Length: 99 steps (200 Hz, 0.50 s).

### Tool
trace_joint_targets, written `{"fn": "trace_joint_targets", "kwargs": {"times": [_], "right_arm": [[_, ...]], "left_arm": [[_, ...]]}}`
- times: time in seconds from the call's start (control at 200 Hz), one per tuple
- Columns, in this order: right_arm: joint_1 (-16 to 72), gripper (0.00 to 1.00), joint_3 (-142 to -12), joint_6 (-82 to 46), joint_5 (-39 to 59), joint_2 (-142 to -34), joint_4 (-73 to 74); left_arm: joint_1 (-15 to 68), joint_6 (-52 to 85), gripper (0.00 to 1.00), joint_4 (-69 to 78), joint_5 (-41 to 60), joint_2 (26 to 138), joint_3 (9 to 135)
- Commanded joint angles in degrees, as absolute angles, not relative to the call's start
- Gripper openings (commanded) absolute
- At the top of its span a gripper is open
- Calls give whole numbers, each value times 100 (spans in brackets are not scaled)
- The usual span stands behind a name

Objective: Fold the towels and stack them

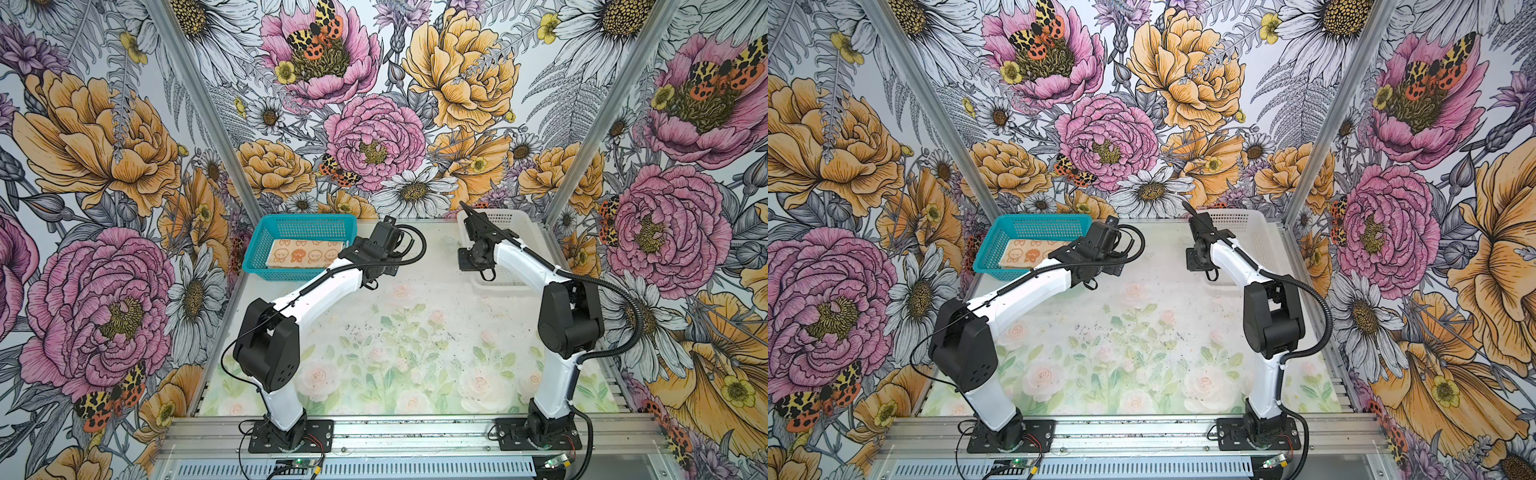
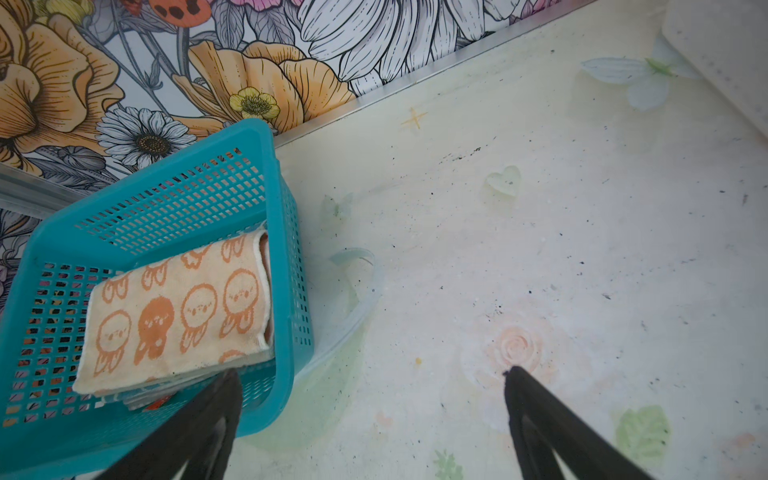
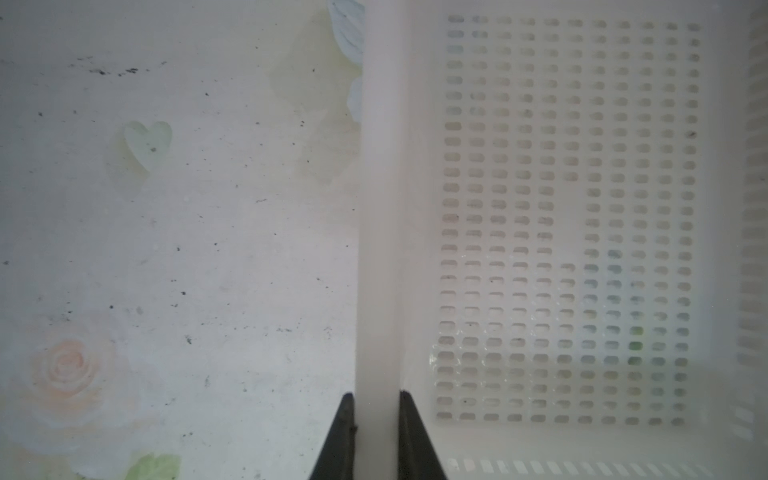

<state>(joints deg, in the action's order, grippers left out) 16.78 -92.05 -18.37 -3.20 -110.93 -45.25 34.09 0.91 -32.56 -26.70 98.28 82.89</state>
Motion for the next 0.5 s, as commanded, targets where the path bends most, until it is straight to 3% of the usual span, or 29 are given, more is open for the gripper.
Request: {"fn": "trace_joint_targets", "kwargs": {"times": [0.0,0.37,0.49], "right_arm": [[2173,0,-9689,-2661,378,-11071,-4405],[3353,0,-11200,-4123,467,-12317,-4215],[3441,8,-11393,-4261,518,-12541,-4213]], "left_arm": [[3102,579,99,-2979,-2360,9358,7898],[2466,1180,99,-2272,-1902,8090,6334],[2404,1356,99,-2065,-2006,7754,5913]]}}
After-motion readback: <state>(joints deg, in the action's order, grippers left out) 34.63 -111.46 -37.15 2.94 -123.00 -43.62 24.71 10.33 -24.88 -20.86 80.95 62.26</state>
